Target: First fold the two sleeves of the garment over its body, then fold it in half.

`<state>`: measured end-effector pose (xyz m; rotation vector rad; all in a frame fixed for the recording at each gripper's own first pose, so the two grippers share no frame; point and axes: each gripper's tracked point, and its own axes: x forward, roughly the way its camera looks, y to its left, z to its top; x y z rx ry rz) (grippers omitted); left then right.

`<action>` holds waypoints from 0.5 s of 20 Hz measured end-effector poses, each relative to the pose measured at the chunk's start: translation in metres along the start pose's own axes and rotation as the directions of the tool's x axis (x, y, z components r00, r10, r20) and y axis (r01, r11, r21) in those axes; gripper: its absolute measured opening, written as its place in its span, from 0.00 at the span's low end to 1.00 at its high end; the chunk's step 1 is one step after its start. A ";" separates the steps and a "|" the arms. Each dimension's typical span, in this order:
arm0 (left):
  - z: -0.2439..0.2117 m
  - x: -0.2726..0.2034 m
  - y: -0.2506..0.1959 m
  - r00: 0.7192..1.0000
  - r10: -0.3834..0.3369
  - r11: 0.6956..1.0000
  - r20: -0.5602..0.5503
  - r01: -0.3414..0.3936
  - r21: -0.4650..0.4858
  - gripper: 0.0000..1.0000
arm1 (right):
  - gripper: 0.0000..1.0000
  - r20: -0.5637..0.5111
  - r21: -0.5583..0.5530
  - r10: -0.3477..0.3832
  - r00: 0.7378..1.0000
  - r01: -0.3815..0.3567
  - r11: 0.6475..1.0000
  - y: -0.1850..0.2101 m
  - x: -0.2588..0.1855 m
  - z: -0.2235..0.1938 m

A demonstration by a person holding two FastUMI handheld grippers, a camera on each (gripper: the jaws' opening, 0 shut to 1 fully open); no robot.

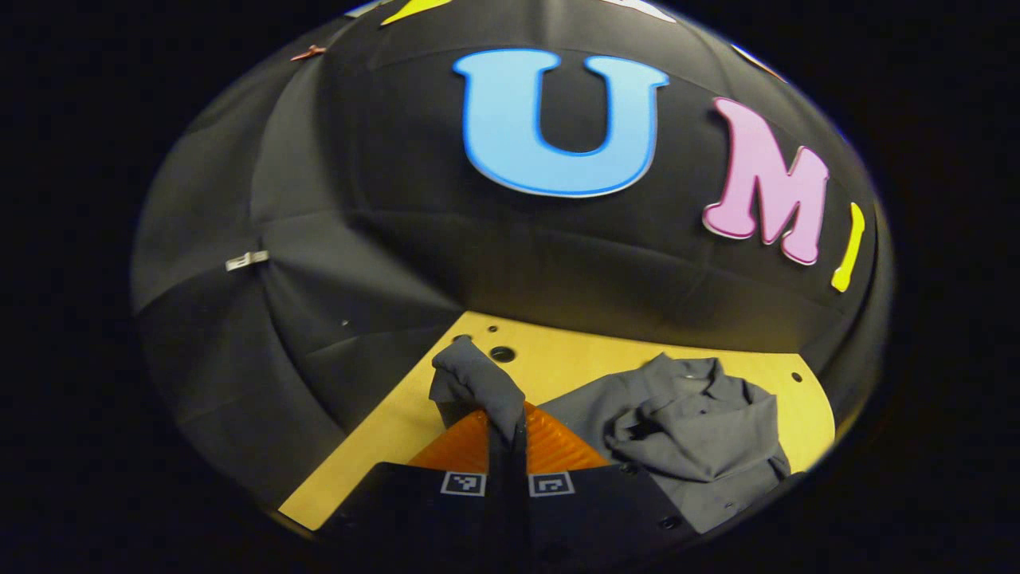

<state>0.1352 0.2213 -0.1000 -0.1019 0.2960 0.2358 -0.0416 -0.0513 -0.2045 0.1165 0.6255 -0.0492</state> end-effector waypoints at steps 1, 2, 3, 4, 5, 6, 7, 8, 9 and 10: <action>0.006 0.002 -0.023 1.000 -0.031 0.999 0.002 0.031 0.009 0.05 | 0.99 -0.004 0.006 -0.002 1.000 0.002 1.000 -0.004 0.004 -0.001; 0.010 0.003 -0.050 0.998 -0.068 0.998 0.003 0.068 0.015 0.05 | 0.99 -0.009 0.015 -0.001 1.000 0.001 1.000 -0.007 0.007 -0.002; 0.012 0.006 -0.071 0.995 -0.101 0.995 0.006 0.101 0.018 0.05 | 0.99 -0.016 0.027 0.001 1.000 0.000 1.000 -0.011 0.010 -0.002; 0.016 0.008 -0.092 0.991 -0.132 0.991 0.009 0.132 0.026 0.05 | 0.99 -0.021 0.038 0.002 1.000 -0.001 0.999 -0.014 0.014 -0.003; 0.018 0.009 -0.114 0.987 -0.162 0.986 0.013 0.162 0.036 0.05 | 0.99 -0.024 0.044 0.004 1.000 -0.003 0.999 -0.017 0.017 -0.002; 0.019 0.009 -0.136 0.981 -0.193 0.980 0.011 0.193 0.049 0.05 | 0.99 -0.030 0.050 0.006 1.000 -0.004 0.999 -0.020 0.021 -0.003; 0.019 0.010 -0.157 0.974 -0.226 0.972 0.007 0.225 0.061 0.05 | 0.99 -0.036 0.054 0.009 0.999 -0.007 0.999 -0.022 0.024 -0.003; 0.018 0.010 -0.179 0.966 -0.259 0.964 0.000 0.258 0.071 0.05 | 0.98 -0.042 0.057 0.013 0.999 -0.011 0.998 -0.023 0.027 -0.004; 0.016 0.010 -0.201 0.957 -0.289 0.954 -0.006 0.288 0.078 0.05 | 0.98 -0.047 0.059 0.016 0.999 -0.013 0.998 -0.025 0.030 -0.004; 0.015 0.010 -0.221 0.948 -0.319 0.944 -0.012 0.319 0.084 0.05 | 0.99 -0.052 0.060 0.019 0.998 -0.016 0.998 -0.027 0.033 -0.004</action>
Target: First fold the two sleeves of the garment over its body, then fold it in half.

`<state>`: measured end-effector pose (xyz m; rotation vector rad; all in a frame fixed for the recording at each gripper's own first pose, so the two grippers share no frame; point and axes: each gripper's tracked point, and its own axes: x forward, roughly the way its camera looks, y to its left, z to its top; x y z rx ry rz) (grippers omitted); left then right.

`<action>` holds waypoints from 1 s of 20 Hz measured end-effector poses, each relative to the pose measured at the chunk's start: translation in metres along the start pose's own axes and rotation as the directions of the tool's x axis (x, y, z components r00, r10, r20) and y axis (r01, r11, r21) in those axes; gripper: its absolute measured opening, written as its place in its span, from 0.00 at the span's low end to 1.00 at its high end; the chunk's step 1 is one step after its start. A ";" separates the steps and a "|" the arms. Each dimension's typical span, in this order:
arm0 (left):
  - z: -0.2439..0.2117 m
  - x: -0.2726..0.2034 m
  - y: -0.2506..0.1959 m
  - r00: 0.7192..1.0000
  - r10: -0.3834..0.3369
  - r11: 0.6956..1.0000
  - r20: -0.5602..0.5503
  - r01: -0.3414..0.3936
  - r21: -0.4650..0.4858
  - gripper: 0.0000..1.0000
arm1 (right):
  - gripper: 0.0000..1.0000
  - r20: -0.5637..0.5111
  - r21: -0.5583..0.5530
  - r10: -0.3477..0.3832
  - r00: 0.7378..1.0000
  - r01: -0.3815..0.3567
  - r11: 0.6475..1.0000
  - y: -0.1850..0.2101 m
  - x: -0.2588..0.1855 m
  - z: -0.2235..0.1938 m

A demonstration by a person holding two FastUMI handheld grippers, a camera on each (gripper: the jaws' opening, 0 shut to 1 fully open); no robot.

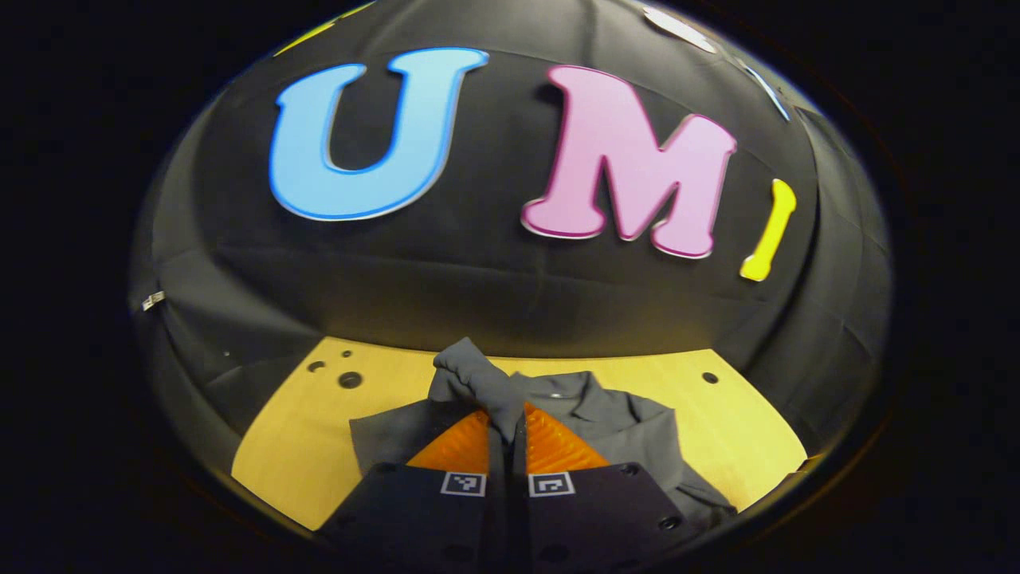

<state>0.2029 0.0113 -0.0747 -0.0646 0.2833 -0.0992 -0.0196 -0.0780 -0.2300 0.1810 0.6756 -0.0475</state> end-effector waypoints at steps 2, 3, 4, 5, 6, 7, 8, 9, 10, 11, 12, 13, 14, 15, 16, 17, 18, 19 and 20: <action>-0.006 0.013 -0.040 0.998 -0.064 0.998 -0.016 0.064 0.007 0.05 | 0.99 -0.011 0.005 0.009 1.000 -0.009 1.000 -0.001 0.006 0.000; -0.010 0.020 -0.058 0.995 -0.097 0.995 -0.029 0.097 0.006 0.05 | 0.99 -0.021 0.009 0.017 1.000 -0.016 1.000 -0.002 0.009 0.000; -0.016 0.026 -0.076 0.991 -0.128 0.992 -0.046 0.128 0.003 0.05 | 0.99 -0.030 0.013 0.023 0.999 -0.023 1.000 -0.003 0.012 -0.002; -0.023 0.032 -0.090 0.986 -0.153 0.988 -0.065 0.153 0.002 0.05 | 0.99 -0.039 0.017 0.032 0.999 -0.032 0.999 -0.002 0.014 -0.003; -0.031 0.036 -0.104 0.981 -0.172 0.985 -0.086 0.173 -0.001 0.05 | 0.99 -0.048 0.017 0.042 0.998 -0.041 0.999 0.000 0.017 -0.004; -0.039 0.042 -0.118 0.975 -0.194 0.981 -0.106 0.195 -0.007 0.05 | 0.99 -0.057 0.011 0.051 0.997 -0.051 0.999 0.001 0.019 -0.006; -0.046 0.046 -0.132 0.968 -0.217 0.976 -0.128 0.217 -0.015 0.05 | 0.99 -0.068 0.001 0.057 0.996 -0.057 0.998 0.002 0.021 -0.009; -0.055 0.051 -0.143 0.961 -0.235 0.972 -0.149 0.235 -0.019 0.05 | 0.99 -0.078 -0.007 0.062 0.995 -0.063 0.998 0.002 0.023 -0.011; -0.062 0.056 -0.154 0.954 -0.247 0.969 -0.168 0.248 -0.020 0.05 | 0.99 -0.087 -0.011 0.069 0.994 -0.070 0.997 0.003 0.026 -0.013; -0.070 0.061 -0.163 0.948 -0.258 0.966 -0.184 0.260 -0.016 0.05 | 0.99 -0.096 -0.012 0.076 0.992 -0.077 0.997 0.005 0.028 -0.014; -0.077 0.067 -0.172 0.943 -0.266 0.963 -0.199 0.270 -0.009 0.05 | 0.99 -0.104 -0.012 0.081 0.991 -0.083 0.997 0.005 0.029 -0.016; -0.084 0.072 -0.180 0.939 -0.271 0.961 -0.213 0.277 -0.001 0.05 | 0.99 -0.114 -0.011 0.084 0.990 -0.085 0.996 0.006 0.032 -0.018; -0.091 0.077 -0.188 0.933 -0.277 0.958 -0.229 0.286 0.006 0.05 | 0.99 -0.125 -0.010 0.087 0.988 -0.089 0.996 0.006 0.033 -0.020; -0.099 0.082 -0.195 0.928 -0.280 0.957 -0.247 0.291 0.012 0.05 | 0.99 -0.135 -0.009 0.089 0.987 -0.091 0.996 0.005 0.035 -0.022; -0.107 0.087 -0.200 0.921 -0.283 0.954 -0.268 0.298 0.017 0.06 | 0.99 -0.146 -0.009 0.090 0.985 -0.092 0.996 0.005 0.037 -0.024; -0.115 0.091 -0.203 0.914 -0.282 0.953 -0.291 0.302 0.025 0.07 | 0.99 -0.156 -0.007 0.092 0.984 -0.094 0.996 0.004 0.039 -0.026; -0.123 0.095 -0.204 0.909 -0.275 0.953 -0.312 0.301 0.036 0.09 | 0.99 -0.163 -0.005 0.094 0.982 -0.096 0.995 0.003 0.040 -0.027; -0.129 0.096 -0.204 0.904 -0.274 0.952 -0.328 0.304 0.044 0.13 | 0.99 -0.173 -0.001 0.097 0.980 -0.099 0.995 0.003 0.042 -0.028; -0.133 0.099 -0.203 0.903 -0.269 0.952 -0.333 0.302 0.049 0.16 | 0.99 -0.185 0.005 0.103 0.977 -0.104 0.995 0.003 0.042 -0.031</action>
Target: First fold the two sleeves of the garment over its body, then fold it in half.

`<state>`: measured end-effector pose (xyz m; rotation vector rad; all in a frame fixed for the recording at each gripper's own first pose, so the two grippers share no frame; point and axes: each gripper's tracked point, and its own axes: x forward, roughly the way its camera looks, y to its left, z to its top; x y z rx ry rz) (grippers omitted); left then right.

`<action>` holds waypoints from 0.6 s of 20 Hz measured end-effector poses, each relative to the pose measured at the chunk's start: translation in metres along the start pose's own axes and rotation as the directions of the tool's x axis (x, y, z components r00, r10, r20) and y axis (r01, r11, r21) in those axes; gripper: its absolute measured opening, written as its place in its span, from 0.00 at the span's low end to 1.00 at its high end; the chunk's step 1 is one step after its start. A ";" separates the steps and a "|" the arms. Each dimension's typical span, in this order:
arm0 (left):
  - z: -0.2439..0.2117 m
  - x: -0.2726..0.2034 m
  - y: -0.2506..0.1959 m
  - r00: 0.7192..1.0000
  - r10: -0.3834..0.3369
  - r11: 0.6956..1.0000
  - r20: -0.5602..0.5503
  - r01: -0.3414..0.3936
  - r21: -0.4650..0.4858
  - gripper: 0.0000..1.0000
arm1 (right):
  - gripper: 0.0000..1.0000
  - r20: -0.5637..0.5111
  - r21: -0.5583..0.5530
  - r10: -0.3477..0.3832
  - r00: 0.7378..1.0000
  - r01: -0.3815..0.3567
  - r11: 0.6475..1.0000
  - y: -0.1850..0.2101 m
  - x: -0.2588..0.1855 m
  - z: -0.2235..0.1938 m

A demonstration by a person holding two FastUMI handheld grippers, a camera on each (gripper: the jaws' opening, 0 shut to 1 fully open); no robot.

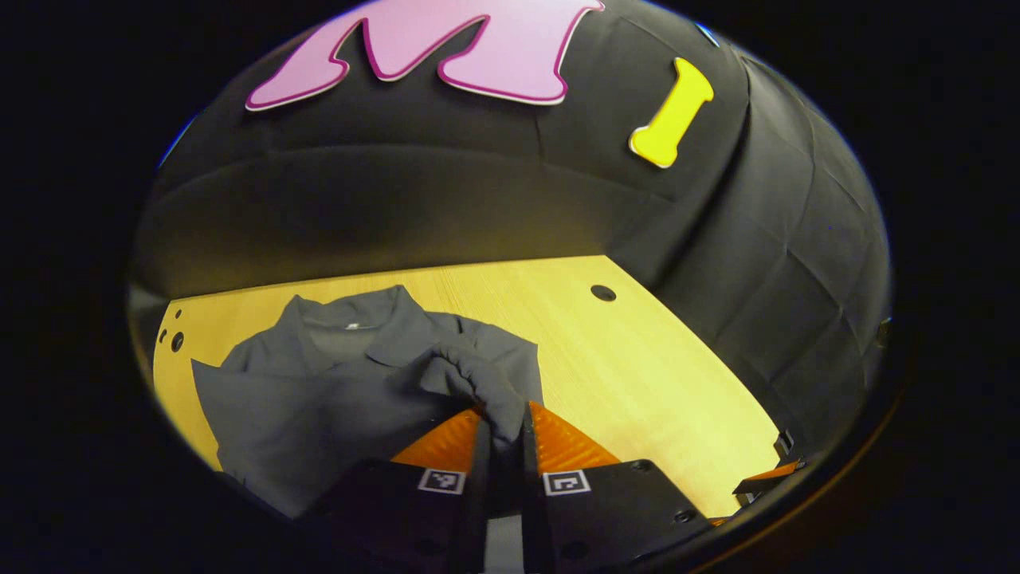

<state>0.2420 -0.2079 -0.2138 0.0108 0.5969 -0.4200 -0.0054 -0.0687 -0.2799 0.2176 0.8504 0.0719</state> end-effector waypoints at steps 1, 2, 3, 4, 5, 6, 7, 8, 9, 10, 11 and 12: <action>-0.002 -0.005 0.001 1.000 -0.002 1.000 0.002 0.002 -0.003 0.29 | 0.99 -0.015 0.005 0.007 1.000 -0.007 1.000 0.000 0.002 -0.003; -0.004 -0.012 0.005 1.000 0.006 1.000 0.010 -0.006 -0.012 0.41 | 0.99 -0.030 0.010 0.012 0.999 -0.011 1.000 0.000 0.004 -0.006; -0.009 -0.019 0.013 1.000 0.014 1.000 0.012 -0.014 -0.024 0.54 | 0.99 -0.044 0.017 0.016 0.999 -0.015 1.000 0.000 0.005 -0.010; -0.016 -0.029 0.023 0.999 0.033 0.999 0.003 -0.033 -0.030 0.69 | 0.99 -0.059 0.024 0.023 0.998 -0.021 0.999 0.001 0.007 -0.012; -0.025 -0.042 0.039 0.998 0.069 0.997 0.000 -0.069 -0.033 0.84 | 0.99 -0.078 0.028 0.029 0.997 -0.027 0.999 0.003 0.009 -0.016; -0.036 -0.059 0.054 0.995 0.099 0.994 -0.010 -0.099 -0.036 0.98 | 0.99 -0.100 0.028 0.033 0.994 -0.031 0.999 0.005 0.011 -0.022; -0.050 -0.075 0.067 0.992 0.123 0.992 -0.027 -0.124 -0.036 0.98 | 0.99 -0.119 0.026 0.038 0.992 -0.035 0.999 0.007 0.012 -0.027; -0.065 -0.095 0.079 0.988 0.151 0.988 -0.044 -0.152 -0.032 0.96 | 0.99 -0.138 0.022 0.042 0.990 -0.039 0.999 0.010 0.011 -0.032; -0.080 -0.115 0.092 0.982 0.178 0.983 -0.064 -0.180 -0.029 0.97 | 0.99 -0.152 0.019 0.047 0.987 -0.044 0.999 0.013 0.008 -0.037; -0.093 -0.136 0.102 0.976 0.203 0.978 -0.078 -0.206 -0.028 0.96 | 0.99 -0.160 0.009 0.046 0.986 -0.046 0.999 0.015 0.008 -0.040; -0.107 -0.157 0.111 0.969 0.225 0.973 -0.097 -0.229 -0.028 0.96 | 0.99 -0.171 -0.004 0.044 0.984 -0.046 0.999 0.017 0.008 -0.043; -0.121 -0.179 0.119 0.960 0.248 0.967 -0.128 -0.253 -0.022 0.96 | 0.99 -0.186 -0.017 0.041 0.982 -0.045 0.999 0.018 0.008 -0.047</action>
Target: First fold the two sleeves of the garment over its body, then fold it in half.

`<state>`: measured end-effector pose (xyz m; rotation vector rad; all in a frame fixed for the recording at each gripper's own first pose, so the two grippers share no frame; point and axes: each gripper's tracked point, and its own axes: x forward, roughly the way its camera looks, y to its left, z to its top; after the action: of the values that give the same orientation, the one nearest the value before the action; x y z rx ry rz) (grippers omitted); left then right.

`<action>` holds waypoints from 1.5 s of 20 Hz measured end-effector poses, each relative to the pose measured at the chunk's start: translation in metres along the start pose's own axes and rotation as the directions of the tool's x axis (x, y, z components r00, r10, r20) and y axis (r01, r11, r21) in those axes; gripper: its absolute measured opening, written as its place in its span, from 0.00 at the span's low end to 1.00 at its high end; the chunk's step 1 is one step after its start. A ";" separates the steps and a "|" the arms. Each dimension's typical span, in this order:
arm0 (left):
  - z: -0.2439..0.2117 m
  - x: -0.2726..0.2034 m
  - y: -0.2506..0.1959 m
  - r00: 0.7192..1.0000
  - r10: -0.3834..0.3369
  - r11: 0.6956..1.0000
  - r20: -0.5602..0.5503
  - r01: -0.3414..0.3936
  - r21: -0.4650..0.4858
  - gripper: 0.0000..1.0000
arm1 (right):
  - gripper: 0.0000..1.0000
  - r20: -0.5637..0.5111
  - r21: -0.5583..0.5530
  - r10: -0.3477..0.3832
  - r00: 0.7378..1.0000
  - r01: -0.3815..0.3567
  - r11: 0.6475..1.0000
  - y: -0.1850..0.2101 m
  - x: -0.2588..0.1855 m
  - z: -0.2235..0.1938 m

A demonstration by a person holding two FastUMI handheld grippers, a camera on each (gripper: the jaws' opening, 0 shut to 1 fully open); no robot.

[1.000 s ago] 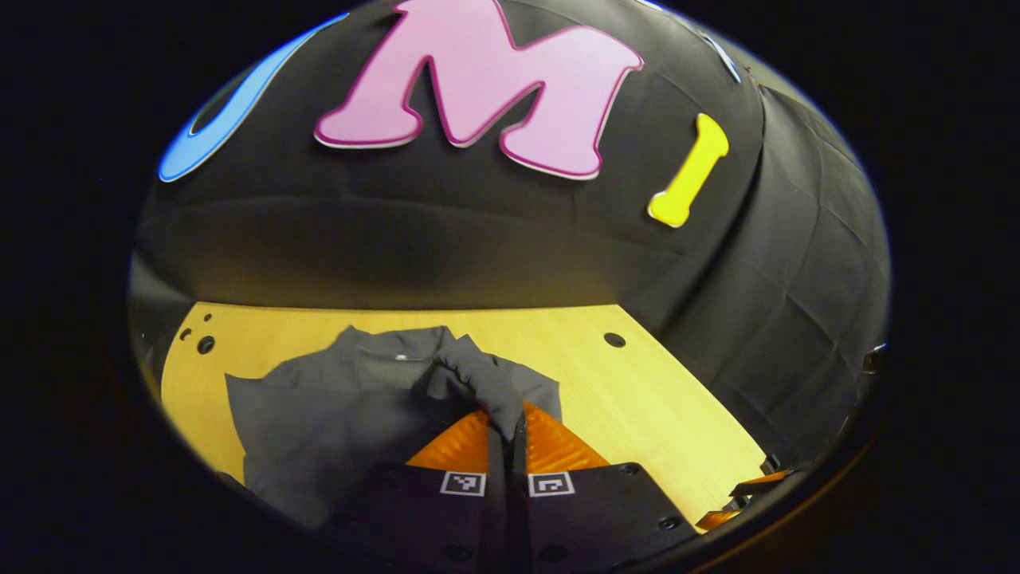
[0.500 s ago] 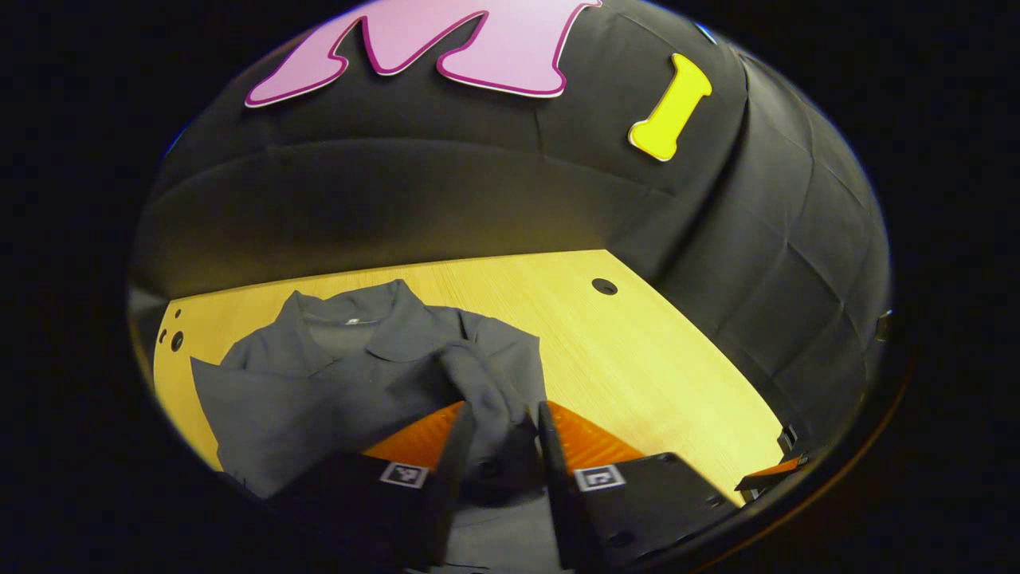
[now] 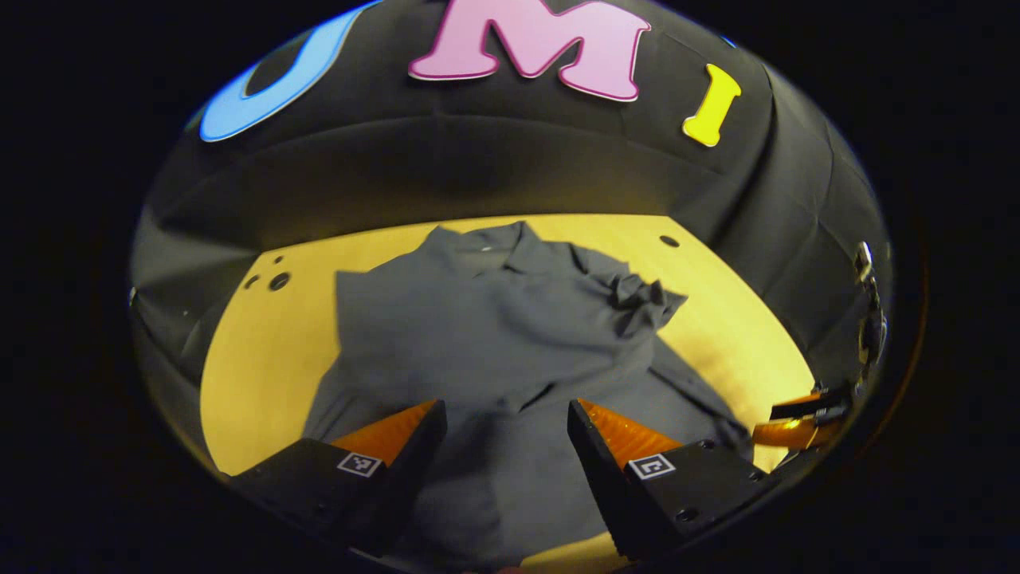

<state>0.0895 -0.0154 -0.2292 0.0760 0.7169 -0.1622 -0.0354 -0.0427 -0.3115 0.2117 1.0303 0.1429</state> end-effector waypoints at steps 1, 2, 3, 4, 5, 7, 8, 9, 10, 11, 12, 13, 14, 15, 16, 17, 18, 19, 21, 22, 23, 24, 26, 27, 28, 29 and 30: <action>-0.013 -0.016 0.014 0.999 0.035 0.999 -0.013 -0.035 0.005 0.96 | 0.99 -0.015 -0.002 -0.002 1.000 0.002 1.000 0.002 0.000 -0.005; -0.023 -0.031 0.023 0.998 0.058 0.998 -0.018 -0.058 0.008 0.92 | 0.99 -0.026 -0.001 -0.007 1.000 0.007 1.000 0.002 -0.001 -0.010; -0.034 -0.044 0.032 0.996 0.080 0.997 -0.027 -0.080 0.014 0.96 | 0.99 -0.034 0.000 -0.015 0.999 0.015 1.000 0.001 -0.001 -0.014; -0.045 -0.056 0.044 0.993 0.113 0.993 -0.033 -0.112 0.025 0.96 | 0.99 -0.046 0.005 -0.023 0.999 0.023 1.000 -0.001 -0.001 -0.019; -0.055 -0.066 0.055 0.990 0.134 0.991 -0.035 -0.133 0.029 0.96 | 0.99 -0.047 0.014 -0.027 0.999 0.028 1.000 -0.002 -0.001 -0.022; -0.077 -0.079 0.073 0.987 0.158 0.987 -0.043 -0.157 0.017 0.96 | 0.99 -0.054 0.040 -0.033 0.998 0.035 0.999 -0.003 0.002 -0.028; -0.089 -0.082 0.083 0.984 0.168 0.986 -0.059 -0.168 -0.001 0.96 | 0.99 -0.062 0.055 -0.033 0.998 0.037 0.998 -0.003 0.004 -0.032; -0.102 -0.084 0.092 0.981 0.176 0.984 -0.078 -0.178 -0.028 0.96 | 0.99 -0.071 0.067 -0.031 0.997 0.036 0.997 -0.002 0.007 -0.035; -0.116 -0.084 0.100 0.979 0.176 0.981 -0.102 -0.183 -0.063 0.97 | 0.99 -0.079 0.070 -0.030 0.996 0.036 0.997 -0.002 0.008 -0.038; -0.130 -0.084 0.106 0.977 0.176 0.978 -0.122 -0.187 -0.091 0.96 | 0.99 -0.083 0.063 -0.036 0.996 0.042 0.997 -0.002 0.009 -0.041; -0.145 -0.083 0.113 0.973 0.181 0.974 -0.144 -0.198 -0.109 0.96 | 0.99 -0.087 0.048 -0.044 0.995 0.049 0.998 -0.005 0.009 -0.043; -0.157 -0.082 0.119 0.968 0.189 0.971 -0.165 -0.209 -0.113 0.97 | 0.99 -0.096 0.035 -0.052 0.994 0.055 0.998 -0.007 0.008 -0.048; -0.167 -0.080 0.125 0.964 0.197 0.970 -0.176 -0.218 -0.110 0.97 | 0.99 -0.106 0.028 -0.053 0.993 0.057 0.998 -0.008 0.010 -0.052; -0.176 -0.079 0.131 0.960 0.207 0.967 -0.190 -0.230 -0.108 0.97 | 0.99 -0.116 0.027 -0.054 0.992 0.057 0.998 -0.009 0.011 -0.055; -0.184 -0.079 0.136 0.956 0.214 0.964 -0.201 -0.240 -0.113 0.97 | 0.99 -0.123 0.030 -0.058 0.991 0.062 0.998 -0.011 0.013 -0.058; -0.191 -0.079 0.138 0.954 0.214 0.962 -0.210 -0.243 -0.125 0.97 | 0.99 -0.129 0.035 -0.062 0.990 0.067 0.997 -0.012 0.014 -0.061; -0.197 -0.078 0.140 0.952 0.214 0.960 -0.217 -0.246 -0.134 0.97 | 0.99 -0.134 0.042 -0.058 0.989 0.064 0.997 -0.011 0.015 -0.065; -0.204 -0.075 0.140 0.950 0.213 0.959 -0.227 -0.248 -0.141 0.97 | 0.99 -0.137 0.044 -0.056 0.989 0.063 0.997 -0.010 0.016 -0.067; -0.212 -0.071 0.136 0.949 0.207 0.958 -0.239 -0.246 -0.147 0.97 | 0.99 -0.152 0.035 -0.060 0.987 0.066 0.997 -0.009 0.022 -0.073; -0.214 -0.068 0.131 0.950 0.200 0.959 -0.242 -0.240 -0.149 0.97 | 0.99 -0.147 0.022 -0.069 0.987 0.073 0.997 -0.009 0.023 -0.073; -0.216 -0.065 0.125 0.951 0.192 0.961 -0.244 -0.232 -0.149 0.97 | 0.99 -0.150 0.014 -0.064 0.987 0.067 0.998 -0.006 0.024 -0.072; -0.220 -0.061 0.119 0.949 0.190 0.963 -0.251 -0.230 -0.140 0.97 | 0.99 -0.152 0.001 -0.073 0.986 0.074 0.997 -0.005 0.023 -0.074; -0.218 -0.057 0.113 0.953 0.191 0.964 -0.233 -0.227 -0.137 0.99 | 0.99 -0.160 -0.027 -0.085 0.984 0.081 0.996 0.000 0.023 -0.078; -0.220 -0.058 0.110 0.951 0.191 0.963 -0.242 -0.230 -0.144 0.97 | 0.99 -0.169 -0.047 -0.089 0.982 0.082 0.996 0.004 0.025 -0.080; -0.217 -0.057 0.108 0.954 0.187 0.960 -0.233 -0.227 -0.161 0.94 | 0.99 -0.166 -0.073 -0.091 0.982 0.080 0.994 0.009 0.026 -0.080; -0.219 -0.056 0.106 0.954 0.182 0.957 -0.240 -0.228 -0.180 0.92 | 0.99 -0.170 -0.106 -0.102 0.980 0.085 0.991 0.012 0.026 -0.083; -0.217 -0.055 0.106 0.954 0.186 0.953 -0.237 -0.234 -0.191 0.85 | 0.97 -0.167 -0.145 -0.119 0.979 0.096 0.985 0.011 0.026 -0.084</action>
<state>-0.0735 0.1229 -0.3548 -0.0401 0.9345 0.1331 -0.0943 -0.0176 -0.3726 0.0189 1.1995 0.1344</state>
